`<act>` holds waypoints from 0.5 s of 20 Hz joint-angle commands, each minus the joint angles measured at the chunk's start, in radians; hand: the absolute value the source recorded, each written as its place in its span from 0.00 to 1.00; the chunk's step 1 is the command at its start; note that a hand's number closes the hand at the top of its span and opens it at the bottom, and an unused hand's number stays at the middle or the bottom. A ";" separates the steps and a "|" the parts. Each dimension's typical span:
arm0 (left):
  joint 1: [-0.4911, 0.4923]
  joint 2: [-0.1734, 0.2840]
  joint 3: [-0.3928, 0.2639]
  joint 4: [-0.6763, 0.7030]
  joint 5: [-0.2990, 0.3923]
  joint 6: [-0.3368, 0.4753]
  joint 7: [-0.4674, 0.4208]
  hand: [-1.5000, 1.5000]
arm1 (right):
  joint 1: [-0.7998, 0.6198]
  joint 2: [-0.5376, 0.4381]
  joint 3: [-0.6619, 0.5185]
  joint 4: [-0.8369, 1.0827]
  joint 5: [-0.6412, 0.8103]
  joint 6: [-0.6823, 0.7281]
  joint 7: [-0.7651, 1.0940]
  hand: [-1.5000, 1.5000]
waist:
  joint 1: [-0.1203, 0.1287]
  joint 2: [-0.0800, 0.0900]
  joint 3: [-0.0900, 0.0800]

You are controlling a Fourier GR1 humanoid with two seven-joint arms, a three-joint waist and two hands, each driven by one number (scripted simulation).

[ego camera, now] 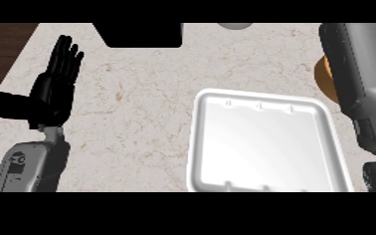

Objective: Pick the sweet potato from the tray and place it in the pot

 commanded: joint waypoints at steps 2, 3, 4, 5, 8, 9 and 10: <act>0.003 0.002 0.010 0.009 0.001 -0.008 -0.002 0.50 | 0.099 -0.097 -0.070 -0.093 -0.067 -0.017 -0.037 1.00 | -0.007 -0.001 0.000; 0.037 0.011 0.010 -0.048 0.001 -0.008 0.007 0.50 | 0.192 -0.082 -0.068 -0.114 -0.061 -0.073 -0.030 1.00 | -0.006 -0.003 0.001; 0.031 0.040 0.062 0.048 0.041 -0.061 -0.043 0.50 | 0.177 -0.115 -0.074 -0.192 -0.099 0.028 -0.081 1.00 | -0.018 -0.004 0.000; -0.010 -0.014 0.000 -0.038 -0.008 0.029 0.053 0.50 | 0.240 -0.105 -0.095 -0.172 -0.115 -0.055 -0.089 1.00 | -0.011 -0.003 0.001; 0.017 0.023 0.033 0.008 0.012 -0.038 -0.017 0.50 | 0.348 -0.137 -0.126 -0.212 -0.185 -0.104 -0.187 1.00 | -0.010 0.000 0.001; 0.028 0.030 0.034 -0.078 0.026 -0.031 0.060 0.50 | 0.337 -0.114 -0.108 -0.251 -0.182 -0.051 -0.151 1.00 | -0.001 -0.002 0.000; -0.006 -0.006 0.016 -0.006 0.000 -0.008 0.010 0.50 | 0.394 -0.148 -0.135 -0.242 -0.204 -0.094 -0.198 1.00 | -0.009 0.000 0.000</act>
